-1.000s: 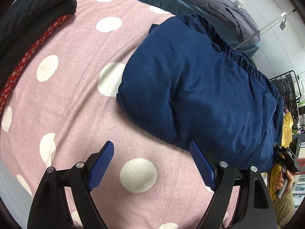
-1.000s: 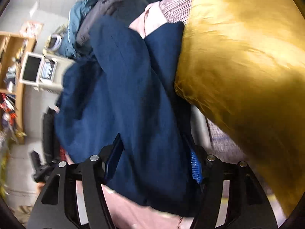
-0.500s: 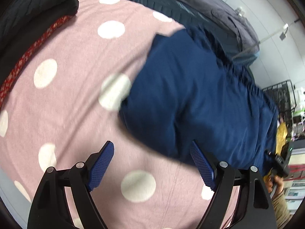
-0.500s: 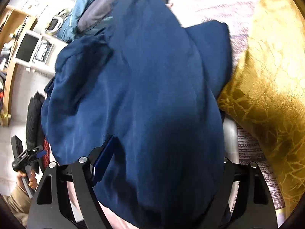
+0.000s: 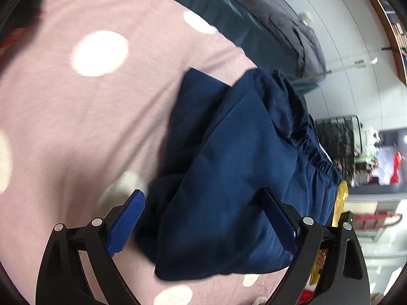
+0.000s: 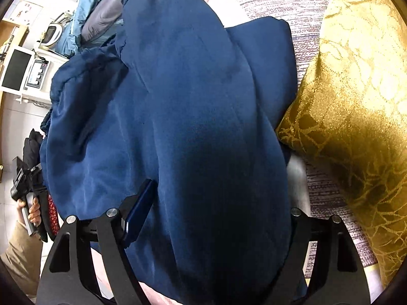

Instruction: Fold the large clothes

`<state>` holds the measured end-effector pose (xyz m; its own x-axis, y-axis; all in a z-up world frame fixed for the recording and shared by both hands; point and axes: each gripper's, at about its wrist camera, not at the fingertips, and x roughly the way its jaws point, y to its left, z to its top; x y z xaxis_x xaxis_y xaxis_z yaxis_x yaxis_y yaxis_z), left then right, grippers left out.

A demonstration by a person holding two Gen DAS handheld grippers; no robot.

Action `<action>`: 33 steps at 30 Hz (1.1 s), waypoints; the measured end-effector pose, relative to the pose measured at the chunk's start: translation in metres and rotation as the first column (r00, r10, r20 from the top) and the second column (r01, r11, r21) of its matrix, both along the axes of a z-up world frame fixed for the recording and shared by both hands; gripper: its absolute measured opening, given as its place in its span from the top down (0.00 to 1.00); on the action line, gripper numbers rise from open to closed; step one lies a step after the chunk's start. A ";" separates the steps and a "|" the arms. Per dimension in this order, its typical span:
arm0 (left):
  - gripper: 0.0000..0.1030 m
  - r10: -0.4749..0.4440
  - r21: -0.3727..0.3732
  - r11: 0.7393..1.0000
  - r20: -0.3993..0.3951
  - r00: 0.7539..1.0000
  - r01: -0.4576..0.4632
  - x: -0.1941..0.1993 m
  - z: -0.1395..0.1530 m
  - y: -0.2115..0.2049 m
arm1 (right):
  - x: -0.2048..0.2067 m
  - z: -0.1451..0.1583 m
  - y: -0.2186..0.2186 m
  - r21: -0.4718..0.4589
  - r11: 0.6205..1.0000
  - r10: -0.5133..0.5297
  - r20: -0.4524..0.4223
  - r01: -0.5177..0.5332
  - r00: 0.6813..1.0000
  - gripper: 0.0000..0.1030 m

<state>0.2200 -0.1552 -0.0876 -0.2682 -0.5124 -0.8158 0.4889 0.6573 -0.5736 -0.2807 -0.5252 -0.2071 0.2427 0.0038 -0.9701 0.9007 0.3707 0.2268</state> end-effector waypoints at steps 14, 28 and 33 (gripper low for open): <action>0.05 -0.069 0.017 0.997 -0.060 0.996 0.070 0.010 -0.047 -0.047 | 0.014 -0.010 -0.006 -0.004 1.000 -0.021 -0.056 0.021 0.998 0.25; 0.68 -0.069 0.030 0.997 0.150 0.986 0.065 -0.032 0.004 -0.049 | 0.064 0.010 0.022 -0.171 0.977 0.087 -0.204 -0.123 0.975 0.71; 0.77 -0.053 -0.066 0.996 0.208 0.977 0.068 -0.057 0.058 -0.034 | 0.076 0.053 0.048 -0.262 0.952 0.125 -0.147 -0.160 0.981 0.82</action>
